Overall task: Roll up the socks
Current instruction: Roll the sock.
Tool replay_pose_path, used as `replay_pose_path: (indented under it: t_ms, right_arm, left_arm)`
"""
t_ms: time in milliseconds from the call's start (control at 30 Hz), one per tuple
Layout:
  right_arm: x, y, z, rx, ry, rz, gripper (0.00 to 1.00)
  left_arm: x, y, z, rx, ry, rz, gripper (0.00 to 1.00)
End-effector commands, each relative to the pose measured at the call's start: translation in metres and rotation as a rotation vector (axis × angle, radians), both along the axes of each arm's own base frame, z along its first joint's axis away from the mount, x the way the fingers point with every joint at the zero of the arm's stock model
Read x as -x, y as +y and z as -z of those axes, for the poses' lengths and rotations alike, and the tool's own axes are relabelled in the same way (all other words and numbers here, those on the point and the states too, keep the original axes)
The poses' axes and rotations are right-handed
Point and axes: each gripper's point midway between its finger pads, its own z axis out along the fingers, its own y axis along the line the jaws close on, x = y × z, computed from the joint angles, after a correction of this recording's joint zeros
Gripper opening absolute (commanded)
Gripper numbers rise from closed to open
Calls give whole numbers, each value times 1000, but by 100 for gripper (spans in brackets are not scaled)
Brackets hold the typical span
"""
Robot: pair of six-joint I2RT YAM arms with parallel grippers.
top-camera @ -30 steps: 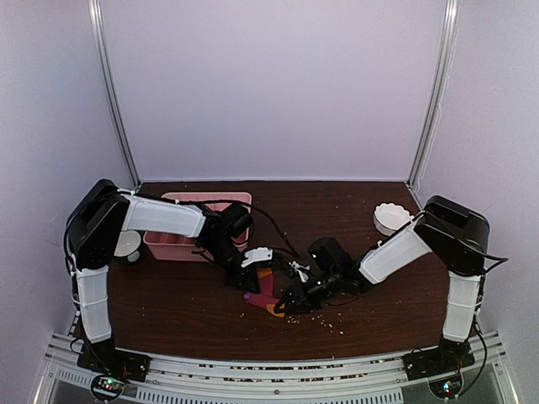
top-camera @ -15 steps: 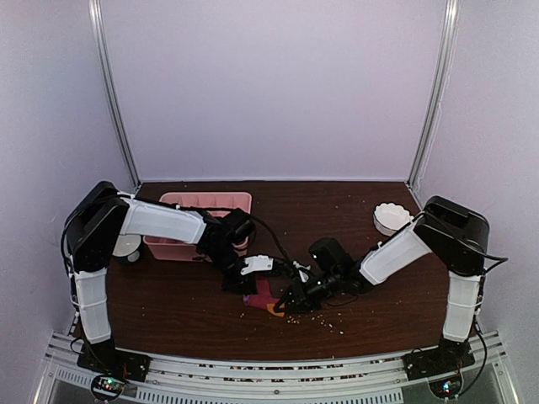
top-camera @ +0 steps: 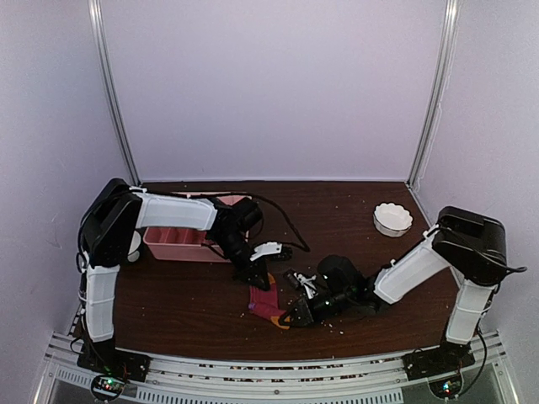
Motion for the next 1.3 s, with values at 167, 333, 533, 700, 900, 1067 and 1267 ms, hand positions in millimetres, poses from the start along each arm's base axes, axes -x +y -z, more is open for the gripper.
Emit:
replay_pose_path:
  t_ms: [167, 333, 533, 700, 900, 1067, 1267]
  right_arm:
    - [-7, -19, -1, 289, -515, -27, 0]
    - [7, -9, -3, 433, -699, -154, 0]
    - [31, 11, -6, 553, -922, -419, 0]
    - [36, 19, 2, 643, -970, -573, 0]
    - [53, 17, 31, 684, -843, -751, 0]
    - [50, 8, 45, 637, -647, -710, 0]
    - [25, -4, 43, 488, -400, -516, 0]
  left_arm:
    - [1, 15, 4, -53, 120, -15, 1]
    - [6, 21, 24, -122, 92, 6, 0]
    - [0, 13, 39, -166, 55, 21, 0]
    - [-3, 1, 40, -167, 60, 40, 0]
    - [4, -13, 38, -148, 71, 82, 0]
    - [8, -18, 35, -132, 84, 95, 0]
    - [13, -18, 35, -125, 115, 95, 0]
